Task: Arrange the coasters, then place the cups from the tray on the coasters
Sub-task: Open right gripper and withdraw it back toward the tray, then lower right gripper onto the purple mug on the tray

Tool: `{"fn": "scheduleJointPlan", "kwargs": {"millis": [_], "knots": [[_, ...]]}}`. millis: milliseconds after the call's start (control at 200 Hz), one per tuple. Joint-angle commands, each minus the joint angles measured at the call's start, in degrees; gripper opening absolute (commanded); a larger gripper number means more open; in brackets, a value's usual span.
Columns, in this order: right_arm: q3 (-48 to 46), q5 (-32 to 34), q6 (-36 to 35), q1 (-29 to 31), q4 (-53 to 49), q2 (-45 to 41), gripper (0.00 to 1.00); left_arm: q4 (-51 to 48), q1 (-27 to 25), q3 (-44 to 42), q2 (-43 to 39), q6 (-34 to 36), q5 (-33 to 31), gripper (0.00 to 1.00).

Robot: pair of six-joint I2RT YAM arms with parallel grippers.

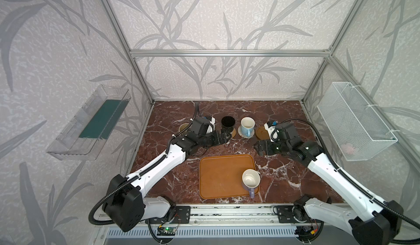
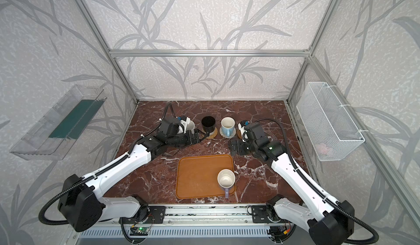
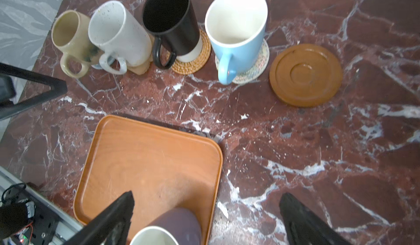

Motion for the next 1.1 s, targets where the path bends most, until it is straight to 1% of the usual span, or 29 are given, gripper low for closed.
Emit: {"fn": "scheduleJointPlan", "kwargs": {"millis": [0, 75, 155, 255, 355, 410, 500, 540, 555, 610, 715, 820, 890, 990, 1095], "knots": [[-2.9, -0.2, 1.1, 2.0, -6.4, -3.5, 0.99, 0.2, -0.5, -1.6, -3.6, 0.6, -1.0, 0.99], [-4.4, 0.3, 1.4, 3.6, -9.2, -5.2, 0.99, -1.5, -0.5, -2.4, -4.7, -1.9, -2.7, 0.99], [-6.0, 0.4, 3.2, 6.0, -10.9, -7.5, 0.99, -4.5, -0.8, -1.8, -5.0, -1.4, -2.7, 0.99], [-8.5, 1.1, 6.6, 10.5, -10.9, -10.9, 0.99, -7.1, -1.6, -1.6, -5.9, -1.2, -4.2, 0.99], [-9.9, 3.6, 10.1, 16.2, -11.5, -12.6, 0.99, -7.3, -2.2, -2.0, -6.6, -1.9, -3.9, 0.99], [-10.5, 5.7, 12.1, 20.3, -11.6, -13.1, 0.99, -7.3, -2.8, -2.3, -6.7, -2.1, -3.6, 0.99], [-11.6, 9.6, 15.8, 27.1, -11.4, -13.0, 0.99, -6.9, -3.6, -2.9, -6.2, -3.3, -2.7, 0.99], [-12.0, 11.1, 16.9, 28.9, -11.1, -12.8, 0.99, -6.2, -4.1, -3.3, -5.9, -3.6, -1.9, 0.99], [-12.2, 11.7, 17.0, 30.9, -11.0, -12.7, 0.99, -5.9, -4.3, -3.5, -5.8, -3.7, -1.6, 0.99], [-12.7, 12.9, 19.5, 33.6, -10.6, -12.5, 0.99, -5.6, -5.0, -3.4, -5.4, -3.8, -1.2, 0.99], [-14.0, 13.3, 21.2, 36.5, -9.5, -12.4, 1.0, -7.3, -6.6, -3.0, -5.6, -3.7, -2.6, 0.99], [-14.6, 16.3, 24.5, 39.6, -9.5, -12.8, 1.0, -8.1, -7.8, -3.4, -6.5, -4.2, -3.6, 0.99], [-14.8, 17.7, 27.0, 40.9, -10.0, -12.2, 1.0, -7.5, -8.4, -4.5, -7.3, -5.8, -4.4, 0.99], [-14.7, 21.2, 30.3, 44.3, -11.3, -10.7, 0.99, -4.9, -9.6, -6.7, -7.9, -8.6, -4.9, 0.99], [-14.2, 23.3, 33.0, 47.3, -12.0, -8.2, 0.99, -2.3, -10.5, -8.6, -7.6, -11.8, -3.5, 0.99]]}}
